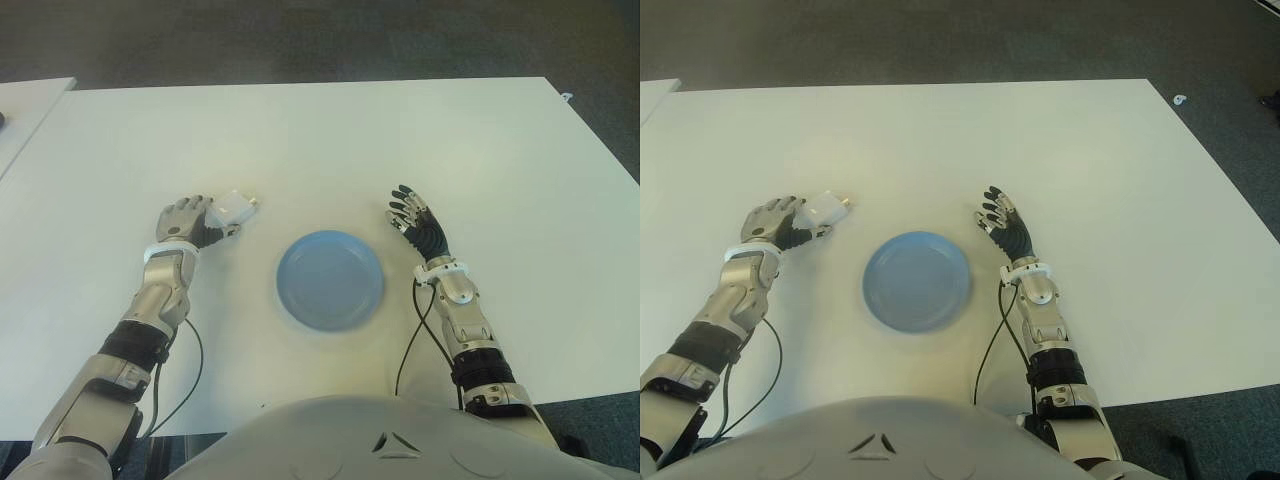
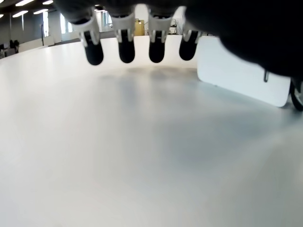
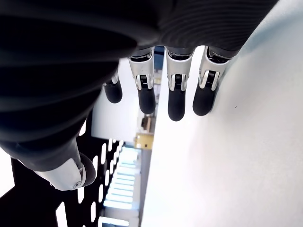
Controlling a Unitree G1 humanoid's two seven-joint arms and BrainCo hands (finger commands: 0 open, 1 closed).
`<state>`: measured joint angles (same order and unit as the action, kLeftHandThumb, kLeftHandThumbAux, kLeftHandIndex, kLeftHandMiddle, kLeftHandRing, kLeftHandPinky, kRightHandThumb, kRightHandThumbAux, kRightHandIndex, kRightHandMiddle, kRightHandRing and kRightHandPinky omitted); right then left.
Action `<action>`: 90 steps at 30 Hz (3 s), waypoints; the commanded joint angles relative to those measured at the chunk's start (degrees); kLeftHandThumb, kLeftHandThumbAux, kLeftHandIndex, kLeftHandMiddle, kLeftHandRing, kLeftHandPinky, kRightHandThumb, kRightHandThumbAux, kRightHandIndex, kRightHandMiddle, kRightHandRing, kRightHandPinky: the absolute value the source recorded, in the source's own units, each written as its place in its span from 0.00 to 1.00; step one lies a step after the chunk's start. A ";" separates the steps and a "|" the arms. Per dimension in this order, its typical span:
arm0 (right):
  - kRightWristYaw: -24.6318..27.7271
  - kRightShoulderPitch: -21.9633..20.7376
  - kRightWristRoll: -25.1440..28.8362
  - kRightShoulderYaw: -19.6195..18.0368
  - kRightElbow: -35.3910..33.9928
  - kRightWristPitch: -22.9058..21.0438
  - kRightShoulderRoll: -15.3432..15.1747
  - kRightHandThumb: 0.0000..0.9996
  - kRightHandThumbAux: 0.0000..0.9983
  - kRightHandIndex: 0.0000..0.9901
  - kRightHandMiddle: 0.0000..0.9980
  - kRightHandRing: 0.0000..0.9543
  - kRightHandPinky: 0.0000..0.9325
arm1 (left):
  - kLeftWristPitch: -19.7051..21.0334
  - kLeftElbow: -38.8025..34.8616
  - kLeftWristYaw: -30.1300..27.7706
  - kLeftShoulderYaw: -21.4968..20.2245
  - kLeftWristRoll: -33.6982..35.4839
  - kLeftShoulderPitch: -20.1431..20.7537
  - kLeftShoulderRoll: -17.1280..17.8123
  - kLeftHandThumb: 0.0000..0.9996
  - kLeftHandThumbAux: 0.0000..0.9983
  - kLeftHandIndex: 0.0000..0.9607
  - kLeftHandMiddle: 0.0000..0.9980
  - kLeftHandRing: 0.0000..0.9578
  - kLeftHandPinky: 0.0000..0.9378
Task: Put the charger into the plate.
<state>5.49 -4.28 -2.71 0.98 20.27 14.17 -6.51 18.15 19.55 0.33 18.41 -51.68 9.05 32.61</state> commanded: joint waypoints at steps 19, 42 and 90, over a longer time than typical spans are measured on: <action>0.13 1.48 -0.10 0.20 -0.58 -1.03 0.01 0.19 0.61 0.00 0.14 0.16 0.16 | -4.98 3.02 4.66 1.30 3.13 1.17 -1.71 0.17 0.32 0.12 0.13 0.11 0.14; -0.02 1.11 -0.29 0.43 -0.87 -2.10 0.30 0.18 0.59 0.00 0.15 0.17 0.15 | -8.92 3.76 24.88 -3.99 7.54 1.11 -8.43 0.68 0.68 0.46 0.75 0.79 0.78; -0.82 1.23 -0.92 1.13 -3.24 -5.06 0.72 0.22 0.63 0.00 0.16 0.18 0.15 | -8.69 -21.97 21.37 -8.62 11.17 -6.92 -13.75 0.74 0.70 0.46 0.86 0.89 0.92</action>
<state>4.65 -3.47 -3.12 1.76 16.75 10.23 -5.85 9.42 -0.42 23.78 9.60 -40.48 3.52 19.06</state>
